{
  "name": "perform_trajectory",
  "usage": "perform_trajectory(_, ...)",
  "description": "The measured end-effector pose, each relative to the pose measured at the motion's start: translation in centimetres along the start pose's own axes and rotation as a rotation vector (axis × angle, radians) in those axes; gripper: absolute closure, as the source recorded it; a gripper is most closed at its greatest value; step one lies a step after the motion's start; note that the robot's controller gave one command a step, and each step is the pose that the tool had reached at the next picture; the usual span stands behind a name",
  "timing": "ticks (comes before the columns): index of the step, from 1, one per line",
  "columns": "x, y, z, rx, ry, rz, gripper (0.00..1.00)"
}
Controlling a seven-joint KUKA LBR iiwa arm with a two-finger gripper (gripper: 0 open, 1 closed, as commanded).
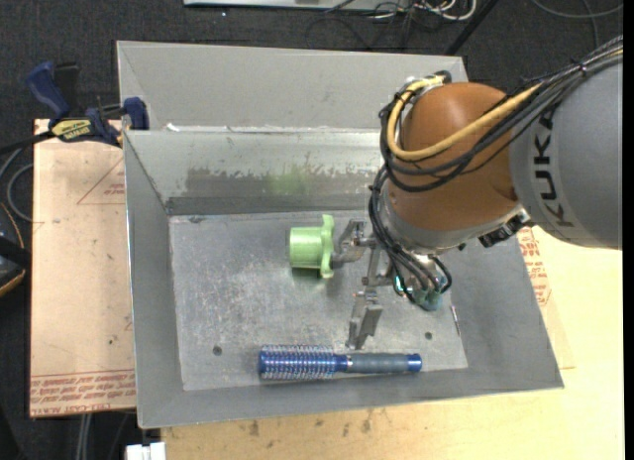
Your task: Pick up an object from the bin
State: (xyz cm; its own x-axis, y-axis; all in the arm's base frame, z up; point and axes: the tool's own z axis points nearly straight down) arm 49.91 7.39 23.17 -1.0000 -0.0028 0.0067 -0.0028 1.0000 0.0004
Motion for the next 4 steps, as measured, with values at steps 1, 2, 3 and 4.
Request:
perform_trajectory(1,-0.8,4.7,15.2,-0.001,-0.009,-0.366,0.0)
perform_trajectory(2,-0.7,4.6,15.1,0.0,-0.006,-0.364,1.0)
perform_trajectory(3,-1.0,8.2,-0.4,-0.001,-0.017,-0.372,1.0)
perform_trajectory(4,-6.0,11.4,7.3,0.0,-0.004,-0.544,1.0)
